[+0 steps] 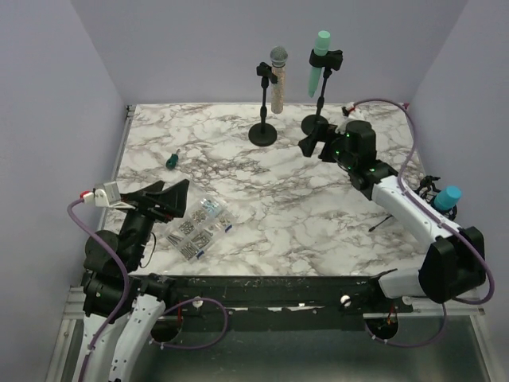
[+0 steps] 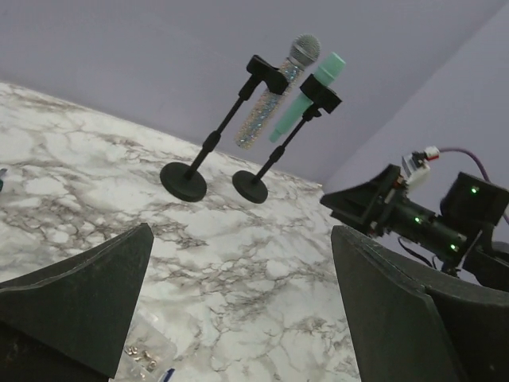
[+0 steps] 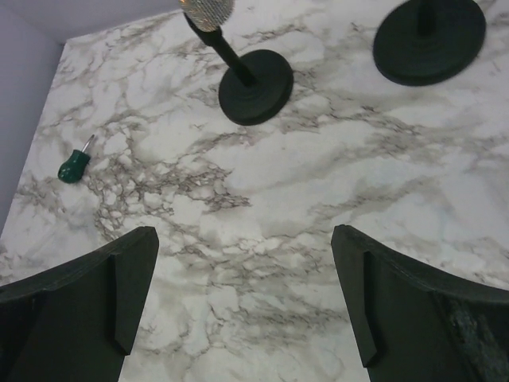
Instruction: Remove the microphone from the stand
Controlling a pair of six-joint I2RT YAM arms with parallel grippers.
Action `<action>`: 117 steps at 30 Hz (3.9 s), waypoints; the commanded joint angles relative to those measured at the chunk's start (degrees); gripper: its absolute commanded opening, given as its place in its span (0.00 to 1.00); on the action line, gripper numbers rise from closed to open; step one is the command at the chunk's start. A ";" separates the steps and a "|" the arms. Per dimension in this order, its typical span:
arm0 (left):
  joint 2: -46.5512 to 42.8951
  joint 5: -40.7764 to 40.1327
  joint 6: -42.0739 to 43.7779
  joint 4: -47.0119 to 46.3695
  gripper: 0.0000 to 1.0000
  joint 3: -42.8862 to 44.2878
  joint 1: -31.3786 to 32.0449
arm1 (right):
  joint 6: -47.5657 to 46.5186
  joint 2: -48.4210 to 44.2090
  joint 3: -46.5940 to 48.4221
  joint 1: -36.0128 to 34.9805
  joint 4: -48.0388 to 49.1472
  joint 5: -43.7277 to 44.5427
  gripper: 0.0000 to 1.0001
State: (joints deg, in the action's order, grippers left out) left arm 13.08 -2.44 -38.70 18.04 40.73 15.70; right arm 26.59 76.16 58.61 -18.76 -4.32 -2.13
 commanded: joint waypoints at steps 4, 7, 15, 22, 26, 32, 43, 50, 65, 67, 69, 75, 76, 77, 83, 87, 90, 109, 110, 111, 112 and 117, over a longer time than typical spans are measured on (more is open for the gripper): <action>14.26 6.63 7.62 -5.40 0.99 11.72 -0.32 | -12.32 14.37 6.14 -8.57 26.40 14.39 1.00; 21.34 6.55 11.26 -2.48 0.98 18.66 -0.50 | -15.55 20.23 6.69 -11.04 38.74 19.56 0.98; 26.19 9.94 20.85 -7.13 0.99 18.32 -0.76 | -22.02 35.20 18.30 -15.67 50.52 37.27 0.97; 25.65 16.61 20.84 -9.36 0.99 13.91 -2.41 | -25.41 44.62 29.52 -15.69 50.65 41.95 0.96; 23.04 16.61 21.16 -10.96 0.98 11.84 -2.60 | -28.35 48.17 34.07 -15.69 50.64 40.40 0.94; 21.76 16.42 20.88 -11.86 0.98 10.51 -3.19 | -30.76 52.95 40.82 -15.69 48.76 40.61 0.88; 22.42 20.32 19.80 -12.94 0.98 10.16 -4.28 | -34.13 56.86 43.28 -15.69 52.46 42.50 0.77; 22.65 20.50 19.98 -12.94 0.99 10.07 -4.28 | -36.14 59.02 45.51 -15.58 52.83 43.01 0.59; 23.56 21.80 20.06 -13.32 0.99 9.90 -4.28 | -37.10 49.14 30.90 -15.67 59.32 35.62 0.26; 23.84 22.54 20.13 -13.47 0.98 10.04 -4.28 | -36.59 46.17 27.61 -15.73 59.44 33.22 0.20; 24.15 23.42 20.09 -13.64 0.99 10.11 -4.29 | -35.70 43.14 24.39 -15.69 58.48 30.87 0.11; 24.99 26.49 19.49 -14.43 0.99 10.25 -4.30 | -33.31 32.52 13.16 -15.69 56.94 21.16 0.01; 25.05 26.73 19.37 -14.58 0.99 10.15 -4.30 | -32.87 30.95 11.77 -15.73 56.47 19.60 0.01; 25.12 26.98 19.28 -14.74 0.99 10.16 -4.32 | -32.19 29.11 10.30 -15.80 55.41 18.28 0.01; 26.16 32.02 18.39 -16.78 0.99 9.92 -4.28 | -26.88 17.43 -0.58 -16.80 50.30 9.11 0.01; 27.85 38.39 16.34 -20.92 0.99 8.99 -4.21 | -23.95 9.88 -6.45 -18.93 44.89 2.67 0.01; 29.44 43.08 15.03 -23.53 0.98 8.84 -3.87 | -22.58 4.16 -11.77 -20.95 43.36 -2.99 0.01; 39.78 46.44 23.68 -16.19 0.96 13.20 8.29 | -22.20 -10.02 -25.76 -26.61 41.14 -8.71 0.01; 40.11 46.16 23.82 -16.06 0.95 13.40 8.36 | -22.30 -10.26 -25.99 -26.60 41.06 -8.51 0.01; 40.51 45.77 23.90 -16.03 0.94 13.57 8.38 | -22.41 -10.46 -26.15 -26.62 40.99 -8.52 0.01; 40.76 45.54 24.01 -16.04 0.95 13.65 8.38 | -22.49 -10.59 -26.18 -26.67 40.88 -8.43 0.01; 42.15 44.44 25.10 -16.19 0.95 14.18 9.30 | -22.29 -10.81 -26.42 -26.68 41.24 -7.91 0.01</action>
State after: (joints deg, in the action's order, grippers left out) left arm 54.39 44.03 -15.97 0.75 53.04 23.90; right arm 3.81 66.67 32.71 -44.95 34.98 -9.72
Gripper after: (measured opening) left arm 0.955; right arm 0.482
